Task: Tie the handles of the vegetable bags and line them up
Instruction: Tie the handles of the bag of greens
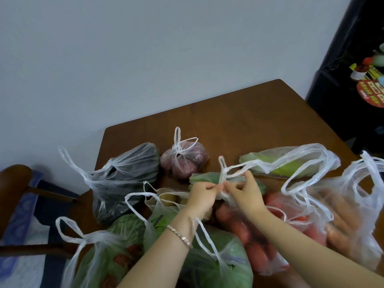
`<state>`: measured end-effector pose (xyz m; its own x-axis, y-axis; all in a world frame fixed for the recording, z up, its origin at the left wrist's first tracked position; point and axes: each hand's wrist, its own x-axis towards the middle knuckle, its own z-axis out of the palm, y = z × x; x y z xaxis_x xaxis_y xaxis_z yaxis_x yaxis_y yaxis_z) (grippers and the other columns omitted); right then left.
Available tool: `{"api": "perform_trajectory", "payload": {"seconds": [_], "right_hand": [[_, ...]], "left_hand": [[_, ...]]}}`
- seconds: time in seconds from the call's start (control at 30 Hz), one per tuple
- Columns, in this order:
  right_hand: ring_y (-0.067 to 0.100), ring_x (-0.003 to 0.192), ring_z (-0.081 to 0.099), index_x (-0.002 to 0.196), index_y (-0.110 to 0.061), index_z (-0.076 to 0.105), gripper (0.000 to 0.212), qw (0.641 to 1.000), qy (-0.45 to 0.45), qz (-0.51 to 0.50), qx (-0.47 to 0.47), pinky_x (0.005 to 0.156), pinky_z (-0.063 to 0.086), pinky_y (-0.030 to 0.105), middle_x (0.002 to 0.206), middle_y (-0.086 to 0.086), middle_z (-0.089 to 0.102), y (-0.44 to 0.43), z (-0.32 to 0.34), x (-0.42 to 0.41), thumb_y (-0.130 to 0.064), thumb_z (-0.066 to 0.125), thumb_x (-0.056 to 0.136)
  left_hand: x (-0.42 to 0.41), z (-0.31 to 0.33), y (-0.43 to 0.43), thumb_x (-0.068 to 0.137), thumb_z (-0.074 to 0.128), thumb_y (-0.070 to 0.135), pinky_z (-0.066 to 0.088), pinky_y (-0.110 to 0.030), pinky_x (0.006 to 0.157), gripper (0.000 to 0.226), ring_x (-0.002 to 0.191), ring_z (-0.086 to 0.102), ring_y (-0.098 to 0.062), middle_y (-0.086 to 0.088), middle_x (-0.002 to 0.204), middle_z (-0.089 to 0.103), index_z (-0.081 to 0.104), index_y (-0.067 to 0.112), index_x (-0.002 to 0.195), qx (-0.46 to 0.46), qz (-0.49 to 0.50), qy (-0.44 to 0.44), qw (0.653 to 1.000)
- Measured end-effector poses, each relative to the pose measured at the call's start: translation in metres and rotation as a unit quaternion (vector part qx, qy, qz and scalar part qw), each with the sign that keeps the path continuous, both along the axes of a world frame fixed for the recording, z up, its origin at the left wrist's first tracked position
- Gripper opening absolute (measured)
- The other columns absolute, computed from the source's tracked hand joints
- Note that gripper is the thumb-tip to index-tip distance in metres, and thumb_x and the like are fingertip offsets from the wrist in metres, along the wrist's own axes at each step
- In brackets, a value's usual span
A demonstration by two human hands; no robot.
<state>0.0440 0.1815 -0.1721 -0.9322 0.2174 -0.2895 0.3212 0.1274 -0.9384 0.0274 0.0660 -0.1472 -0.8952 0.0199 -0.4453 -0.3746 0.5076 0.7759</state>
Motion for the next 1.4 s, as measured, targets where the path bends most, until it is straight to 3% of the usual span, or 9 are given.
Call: {"api": "perform_trajectory", "payload": {"seconds": [0.13, 0.23, 0.37, 0.57, 0.77, 1.0, 1.2, 1.3, 1.4], "right_hand": [[0.014, 0.071, 0.056, 0.103, -0.011, 0.068, 0.02, 0.953, 0.127, 0.181, 0.208, 0.07, 0.039, 0.019, 0.087, 0.011, 0.071, 0.011, -0.005, 0.008, -0.014, 0.06, 0.084], [0.012, 0.085, 0.057, 0.115, -0.008, 0.064, 0.031, 0.904, 0.161, 0.304, 0.256, 0.072, 0.032, 0.012, 0.096, 0.012, 0.067, 0.018, -0.005, 0.003, -0.01, 0.056, 0.085], [0.014, 0.075, 0.048, 0.09, -0.002, 0.067, 0.017, 0.867, 0.117, 0.395, 0.279, 0.069, 0.034, 0.024, 0.083, 0.007, 0.057, 0.024, 0.0, -0.007, -0.007, 0.052, 0.083], [-0.007, 0.065, 0.041, 0.082, -0.002, 0.068, 0.01, 0.889, 0.11, 0.376, 0.238, 0.067, 0.032, 0.004, 0.074, -0.01, 0.047, 0.03, -0.006, -0.003, -0.003, 0.058, 0.079], [-0.003, 0.062, 0.051, 0.064, -0.007, 0.065, 0.012, 0.939, 0.11, 0.281, 0.164, 0.056, 0.034, 0.01, 0.067, 0.009, 0.06, 0.029, -0.011, 0.002, -0.004, 0.067, 0.075], [0.0, 0.052, 0.049, 0.064, -0.012, 0.071, 0.009, 0.969, 0.108, 0.158, 0.154, 0.052, 0.033, 0.013, 0.043, -0.013, 0.049, 0.02, -0.015, 0.005, -0.006, 0.073, 0.071], [0.0, 0.048, 0.044, 0.072, -0.022, 0.063, 0.028, 0.988, 0.064, 0.125, -0.067, 0.054, 0.041, 0.014, 0.053, -0.006, 0.054, 0.015, -0.008, 0.008, 0.006, 0.069, 0.073], [0.013, 0.055, 0.047, 0.069, -0.014, 0.069, 0.017, 0.949, -0.085, 0.119, -0.28, 0.055, 0.042, 0.022, 0.063, 0.008, 0.056, 0.021, -0.01, 0.003, -0.001, 0.078, 0.062], [0.011, 0.056, 0.053, 0.082, -0.006, 0.074, 0.025, 0.941, -0.117, 0.12, -0.295, 0.052, 0.047, 0.014, 0.066, 0.006, 0.064, 0.023, -0.012, 0.006, 0.003, 0.079, 0.058]], "left_hand": [[-0.004, 0.001, -0.005, 0.085, 0.065, 0.022, 0.04, -0.021, 0.054, 0.025, 0.061, 0.051, -0.009, 0.002, 0.067, 0.059, 0.07, 0.001, 0.098, 0.034, 0.044, -0.089, 0.994], [-0.002, -0.002, -0.011, 0.085, 0.065, 0.022, 0.037, -0.017, 0.05, 0.024, 0.054, 0.047, -0.005, 0.005, 0.058, 0.054, 0.07, 0.001, 0.095, -0.004, -0.021, -0.076, 0.997], [0.001, -0.002, -0.012, 0.085, 0.064, 0.024, 0.031, -0.008, 0.045, 0.022, 0.043, 0.045, 0.003, 0.012, 0.054, 0.051, 0.072, 0.004, 0.09, -0.036, -0.105, -0.04, 0.993], [0.004, 0.002, -0.013, 0.085, 0.063, 0.028, 0.038, -0.014, 0.059, 0.02, 0.06, 0.049, -0.004, 0.004, 0.066, 0.057, 0.071, 0.009, 0.087, -0.062, -0.19, 0.009, 0.98], [0.005, 0.003, -0.013, 0.088, 0.056, 0.015, 0.045, -0.035, 0.092, 0.017, 0.1, 0.058, -0.021, -0.009, 0.102, 0.062, 0.068, 0.01, 0.099, -0.108, -0.259, 0.107, 0.954], [0.007, -0.012, -0.012, 0.087, 0.034, 0.028, 0.042, -0.036, 0.081, 0.043, 0.089, 0.053, -0.029, -0.014, 0.089, 0.057, 0.068, 0.002, 0.092, -0.186, -0.28, 0.243, 0.91], [0.011, -0.022, -0.014, 0.086, 0.04, 0.021, 0.034, -0.026, 0.069, 0.034, 0.075, 0.051, -0.025, -0.012, 0.076, 0.054, 0.068, 0.002, 0.08, -0.164, -0.229, 0.301, 0.911], [0.01, -0.024, -0.018, 0.088, 0.046, 0.017, 0.036, -0.021, 0.07, 0.028, 0.075, 0.046, -0.013, -0.009, 0.077, 0.054, 0.068, 0.002, 0.08, -0.122, -0.2, 0.306, 0.923], [0.009, -0.026, -0.016, 0.086, 0.056, 0.005, 0.037, -0.017, 0.074, 0.014, 0.072, 0.048, -0.007, 0.004, 0.074, 0.049, 0.07, 0.001, 0.085, -0.052, -0.139, 0.217, 0.965]]}}
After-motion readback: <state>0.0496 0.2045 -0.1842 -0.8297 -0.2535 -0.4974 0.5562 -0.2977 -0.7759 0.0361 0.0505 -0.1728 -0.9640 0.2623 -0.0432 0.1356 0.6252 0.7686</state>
